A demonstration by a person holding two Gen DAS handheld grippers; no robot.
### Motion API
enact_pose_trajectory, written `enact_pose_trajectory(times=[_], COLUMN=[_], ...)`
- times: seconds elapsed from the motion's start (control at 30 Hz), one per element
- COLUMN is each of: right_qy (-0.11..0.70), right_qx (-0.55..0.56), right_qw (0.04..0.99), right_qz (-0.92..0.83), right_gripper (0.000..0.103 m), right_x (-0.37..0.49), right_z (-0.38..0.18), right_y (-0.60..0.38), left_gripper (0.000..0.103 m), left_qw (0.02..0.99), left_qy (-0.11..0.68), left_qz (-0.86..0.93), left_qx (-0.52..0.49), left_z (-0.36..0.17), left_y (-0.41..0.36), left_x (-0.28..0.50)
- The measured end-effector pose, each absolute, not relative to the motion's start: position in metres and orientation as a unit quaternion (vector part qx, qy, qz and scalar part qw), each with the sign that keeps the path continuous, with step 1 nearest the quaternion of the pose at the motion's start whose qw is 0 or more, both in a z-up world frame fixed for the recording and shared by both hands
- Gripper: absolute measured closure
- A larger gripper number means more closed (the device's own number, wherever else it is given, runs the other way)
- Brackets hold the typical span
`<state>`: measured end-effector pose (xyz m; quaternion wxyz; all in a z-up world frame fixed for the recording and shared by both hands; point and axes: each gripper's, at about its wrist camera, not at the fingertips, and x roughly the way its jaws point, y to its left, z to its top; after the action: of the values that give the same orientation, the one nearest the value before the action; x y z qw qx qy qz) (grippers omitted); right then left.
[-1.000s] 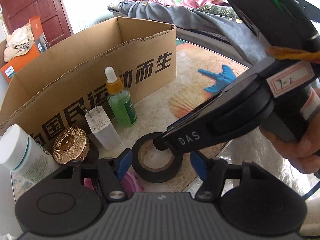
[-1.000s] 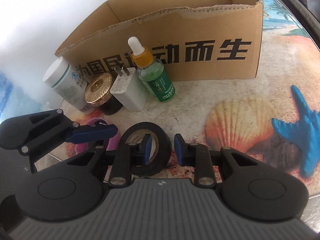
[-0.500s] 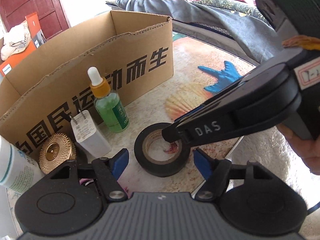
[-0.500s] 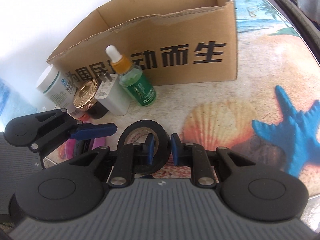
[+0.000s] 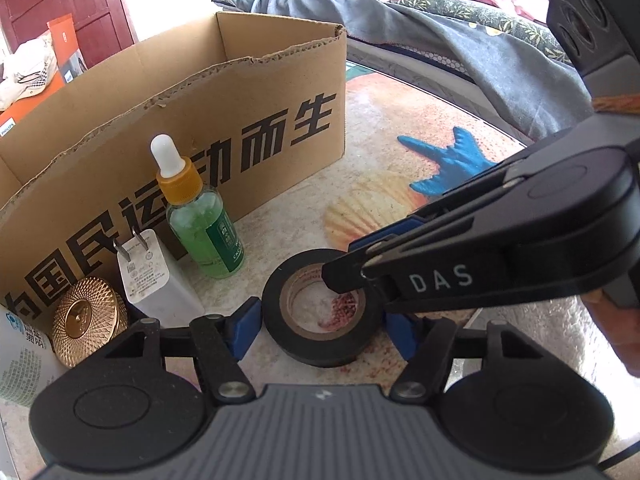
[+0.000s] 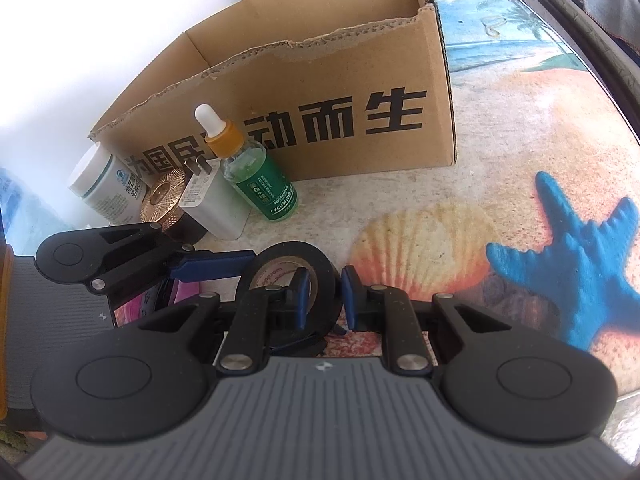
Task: Organize rigid objects
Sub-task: 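Grip the black tape roll by its rim with the right tool, then carry the tape roll into the box and open the right tool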
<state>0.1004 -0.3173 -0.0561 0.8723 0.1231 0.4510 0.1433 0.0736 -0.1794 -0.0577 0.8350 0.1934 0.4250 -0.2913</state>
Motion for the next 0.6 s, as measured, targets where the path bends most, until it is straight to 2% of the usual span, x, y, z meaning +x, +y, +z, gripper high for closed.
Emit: enact_pose_trajectory(times=[0.2,0.47,0.6], right_qy=[0.431,0.315,0.287], right_qx=[0.122,0.058,0.036], right_qw=[0.884,0.933,0.936], right_qz=[0.135,0.166,0.202], right_gripper=[0.087,0.087,0.087], right_x=[0.093,0.089,0.121], right_z=[-0.039,0.062,0.100], right_y=[-0.313,-0.280,-0.260], left_gripper=[0.036,0.036,0.036], left_qw=[0.847,0.904,0.919], left_qy=[0.408,0.300,0.284], left_qz=[-0.288,-0.250,-0.227], left_qx=[0.182,0.172,0.154], left_z=[-0.043,0.052,0.092], left_y=[-0.175,-0.148,-0.126], left_x=[0.067,0.060,0.086])
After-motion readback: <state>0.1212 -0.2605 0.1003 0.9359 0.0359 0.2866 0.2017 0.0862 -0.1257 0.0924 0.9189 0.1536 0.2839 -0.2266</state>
